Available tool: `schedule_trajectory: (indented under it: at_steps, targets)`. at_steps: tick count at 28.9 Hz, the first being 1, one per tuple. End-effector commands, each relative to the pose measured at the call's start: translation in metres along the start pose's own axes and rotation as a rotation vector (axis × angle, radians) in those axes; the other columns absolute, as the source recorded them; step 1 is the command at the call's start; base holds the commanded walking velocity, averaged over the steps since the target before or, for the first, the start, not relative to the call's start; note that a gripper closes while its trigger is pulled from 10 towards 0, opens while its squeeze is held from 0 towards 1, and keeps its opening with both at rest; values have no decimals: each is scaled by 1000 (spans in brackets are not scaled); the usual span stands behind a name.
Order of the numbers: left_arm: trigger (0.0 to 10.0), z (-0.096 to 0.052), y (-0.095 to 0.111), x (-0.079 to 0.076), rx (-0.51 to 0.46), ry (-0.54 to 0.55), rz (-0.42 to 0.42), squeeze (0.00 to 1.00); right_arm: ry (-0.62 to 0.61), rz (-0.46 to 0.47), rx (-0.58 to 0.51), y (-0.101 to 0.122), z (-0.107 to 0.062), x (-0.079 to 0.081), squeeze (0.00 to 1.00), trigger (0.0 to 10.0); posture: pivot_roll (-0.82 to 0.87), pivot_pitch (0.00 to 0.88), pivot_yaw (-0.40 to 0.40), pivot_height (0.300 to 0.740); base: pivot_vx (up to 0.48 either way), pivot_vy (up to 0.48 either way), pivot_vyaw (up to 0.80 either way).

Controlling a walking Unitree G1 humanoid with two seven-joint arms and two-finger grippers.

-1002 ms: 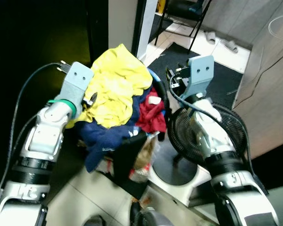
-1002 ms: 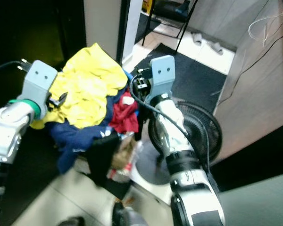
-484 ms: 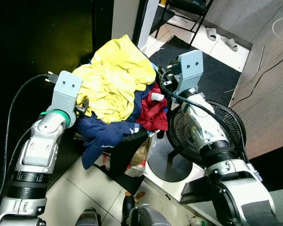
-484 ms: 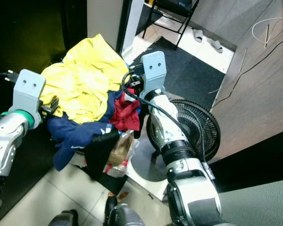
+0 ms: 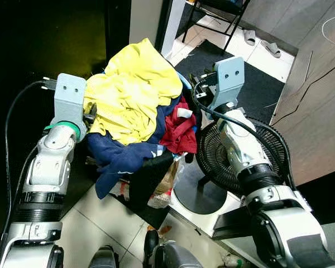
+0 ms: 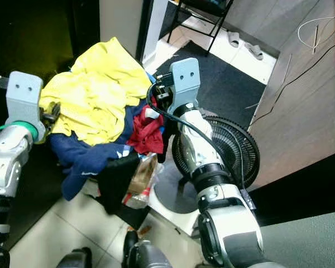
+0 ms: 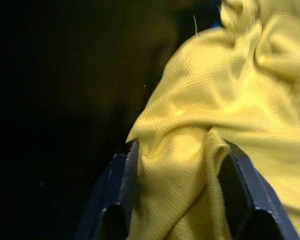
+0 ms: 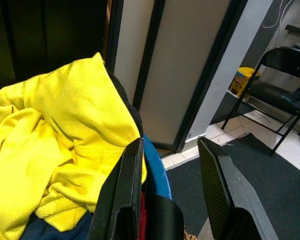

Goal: Clothes washing

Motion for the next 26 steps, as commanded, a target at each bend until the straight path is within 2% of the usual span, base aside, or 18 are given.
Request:
schedule_trajectory:
  at_steps: [1,6,9,11,14,17,18,19,20,24,26]
  targets:
    - [0,1,3,-3,-6,-15,-33,0,-15,-2,13,-4,-1,-3,0,10000,146,184,-160,740,0,0,0]
    - [0,2,4,-4,-15,-22,1,0,-18,2,9,-4,-1,-3,0,10000,145,182,-158,740,0,0,0]
    - [0,-1,0,-9,-19,-42,86,0,-22,1,9,-4,-2,-4,0,10000,144,175,-157,740,0,0,0]
    - [0,-1,0,-9,-19,-42,86,0,-22,1,9,-4,-2,-4,0,10000,144,175,-157,740,0,0,0]
    - [0,-6,-3,-15,-28,-75,180,0,-26,-1,8,-5,-2,-6,0,10000,142,169,-155,740,0,0,0]
    - [0,-6,-3,-15,-29,-76,189,0,-27,-1,7,-5,-2,-7,0,10000,142,169,-155,740,0,0,0]
    - [10000,-7,-5,-15,-18,-93,199,24,-29,-2,7,-5,-1,-7,0,10000,147,161,-154,740,0,0,0]
    - [10000,-8,-6,-15,-10,-106,203,24,-30,-2,6,-5,-1,-7,0,10000,147,161,-154,740,0,0,0]
    - [10000,-8,-5,-13,-3,-101,166,1000,-30,-1,5,-5,-1,-7,0,10000,147,161,-154,740,0,0,0]
    - [10000,-7,-1,-8,-8,-82,115,1000,-28,0,4,-5,-1,-6,0,10000,146,157,-156,740,0,0,0]
    - [10000,-2,16,0,-38,-54,39,1000,-26,2,3,-5,0,-5,0,10000,147,153,-153,740,0,0,0]
Point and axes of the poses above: a point about 5 cm out from each wrist's last joint towards the gripper, its own z axis pointing out of the wrist towards the gripper, its own y axis along the axis of the wrist's last joint, x = y × z, the point moved 2 cm from there along z, pointing out of the wrist towards the gripper, and after that the axes turned 5 degrees about -z, right-handed, at the moved point
